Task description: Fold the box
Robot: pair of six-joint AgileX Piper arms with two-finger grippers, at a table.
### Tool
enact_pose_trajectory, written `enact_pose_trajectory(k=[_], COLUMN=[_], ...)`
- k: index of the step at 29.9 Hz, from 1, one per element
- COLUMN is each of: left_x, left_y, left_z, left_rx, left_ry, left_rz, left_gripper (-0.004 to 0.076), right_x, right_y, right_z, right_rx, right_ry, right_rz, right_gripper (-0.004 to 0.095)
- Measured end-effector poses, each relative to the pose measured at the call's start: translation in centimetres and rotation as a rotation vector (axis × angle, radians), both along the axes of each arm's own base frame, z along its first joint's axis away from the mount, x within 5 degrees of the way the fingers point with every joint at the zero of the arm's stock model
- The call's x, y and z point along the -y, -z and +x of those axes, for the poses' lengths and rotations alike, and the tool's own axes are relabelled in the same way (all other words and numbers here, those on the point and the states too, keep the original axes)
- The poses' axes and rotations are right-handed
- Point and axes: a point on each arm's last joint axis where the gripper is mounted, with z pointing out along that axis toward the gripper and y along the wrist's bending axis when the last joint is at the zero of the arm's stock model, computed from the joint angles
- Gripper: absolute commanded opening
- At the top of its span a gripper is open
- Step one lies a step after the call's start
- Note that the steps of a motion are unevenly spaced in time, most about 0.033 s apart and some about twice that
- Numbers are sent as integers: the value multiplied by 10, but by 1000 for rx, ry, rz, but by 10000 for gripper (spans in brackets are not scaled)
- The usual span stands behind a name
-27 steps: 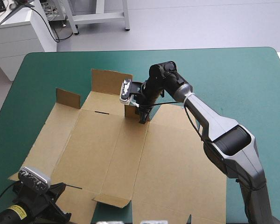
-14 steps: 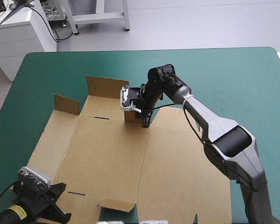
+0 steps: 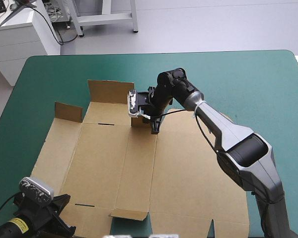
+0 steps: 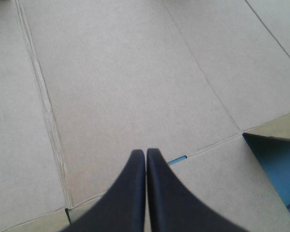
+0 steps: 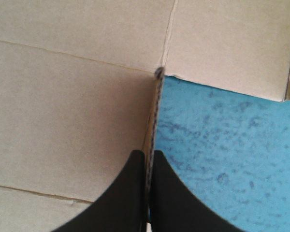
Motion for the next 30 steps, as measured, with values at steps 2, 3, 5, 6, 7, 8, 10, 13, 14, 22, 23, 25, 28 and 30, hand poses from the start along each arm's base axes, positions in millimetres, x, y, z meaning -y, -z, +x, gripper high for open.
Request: enact_pose_trajectory(k=[2, 3, 5, 6, 7, 8, 10, 13, 14, 22, 23, 25, 28, 30], left_x=[0, 0, 0, 0, 0, 0, 0, 0, 0, 0, 0, 0, 0, 0], left_y=[0, 0, 0, 0, 0, 0, 0, 0, 0, 0, 0, 0, 0, 0], left_z=[0, 0, 0, 0, 0, 0, 0, 0, 0, 0, 0, 0, 0, 0], left_rx=[-1, -1, -1, -1, -1, -1, -1, -1, -1, 0, 0, 0, 0, 0], left_ry=[0, 0, 0, 0, 0, 0, 0, 0, 0, 0, 0, 0, 0, 0], left_rz=[0, 0, 0, 0, 0, 0, 0, 0, 0, 0, 0, 0, 0, 0], left_gripper=[-8, -8, -8, -8, -8, -8, -8, -8, -8, -8, -8, -8, -8, -8], right_x=[0, 0, 0, 0, 1, 2, 5, 13, 19, 125, 142, 178, 224, 249], right_y=[0, 0, 0, -2, -4, -6, -16, -32, -40, -110, -116, -128, -138, -142], right_z=[0, 0, 2, 2, 2, 2, 0, -4, -4, -6, -6, -15, -34, -53], right_rx=[-4, -6, -3, 4, 9, 14, 33, 45, 46, 87, 93, 91, 71, 64], right_ry=[15, 25, 53, 70, 84, 96, 114, 174, 204, 610, 666, 795, 976, 1076], right_rz=[4, 5, 10, 13, 11, 12, 12, 19, 23, 62, 67, 89, 114, 128], right_gripper=[66, 94, 209, 271, 329, 374, 411, 393, 385, 292, 279, 259, 227, 203])
